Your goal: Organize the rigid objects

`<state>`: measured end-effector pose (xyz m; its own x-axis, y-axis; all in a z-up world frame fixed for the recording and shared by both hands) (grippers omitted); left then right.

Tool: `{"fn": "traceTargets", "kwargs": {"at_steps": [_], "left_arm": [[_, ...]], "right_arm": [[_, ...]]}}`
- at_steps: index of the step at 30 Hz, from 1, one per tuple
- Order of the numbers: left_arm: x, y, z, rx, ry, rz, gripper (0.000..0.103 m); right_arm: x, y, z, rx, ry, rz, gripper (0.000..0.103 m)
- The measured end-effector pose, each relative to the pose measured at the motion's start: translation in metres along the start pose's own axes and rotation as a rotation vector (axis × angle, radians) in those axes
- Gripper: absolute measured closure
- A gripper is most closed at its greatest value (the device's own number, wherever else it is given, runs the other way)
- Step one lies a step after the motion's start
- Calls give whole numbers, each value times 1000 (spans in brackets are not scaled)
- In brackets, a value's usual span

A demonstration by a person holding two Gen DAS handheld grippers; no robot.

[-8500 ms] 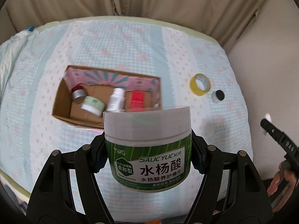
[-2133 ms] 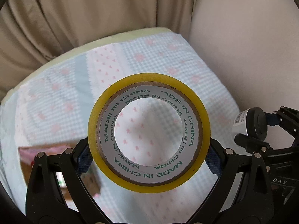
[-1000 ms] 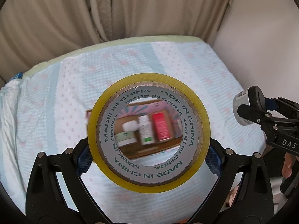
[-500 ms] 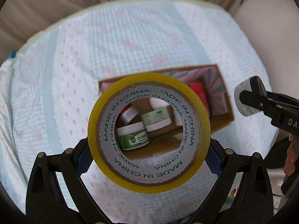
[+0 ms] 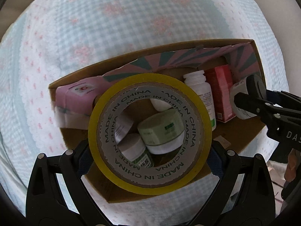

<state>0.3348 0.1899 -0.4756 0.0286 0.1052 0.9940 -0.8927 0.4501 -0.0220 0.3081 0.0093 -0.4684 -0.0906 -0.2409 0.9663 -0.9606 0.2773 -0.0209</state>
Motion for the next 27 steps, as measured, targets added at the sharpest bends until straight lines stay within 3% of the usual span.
{"fn": "traceTargets", "kwargs": {"at_steps": [3, 6, 15, 21, 27], "left_arm": [[-3, -3, 2, 9, 19, -17, 5], [5, -5, 0, 9, 23, 1, 0], [49, 14, -3, 32, -7, 52, 0], [88, 46, 8, 68, -44, 131, 0], [126, 68, 19, 109, -45, 227, 0]], "right_arm": [[-1, -7, -3, 3, -26, 1, 50], [9, -13, -6, 11, -64, 55, 0], [38, 0, 2, 29, 28, 87, 0], [60, 19, 0, 37, 15, 75, 0], [103, 52, -11, 86, 16, 144, 0]]}}
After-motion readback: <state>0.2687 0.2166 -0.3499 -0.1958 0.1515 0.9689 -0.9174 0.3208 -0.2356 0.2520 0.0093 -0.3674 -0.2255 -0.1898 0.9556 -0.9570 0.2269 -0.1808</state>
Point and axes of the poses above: each gripper's, at about its wrist camera, not at the fingertips, and x roughly against the way its jaws point, z to its right, y to its underside, the point moved 4 cm from there along -x, roughly the way its jaws point, and after that the axes turned 8 degrees about -x, right-handed, at the moved point
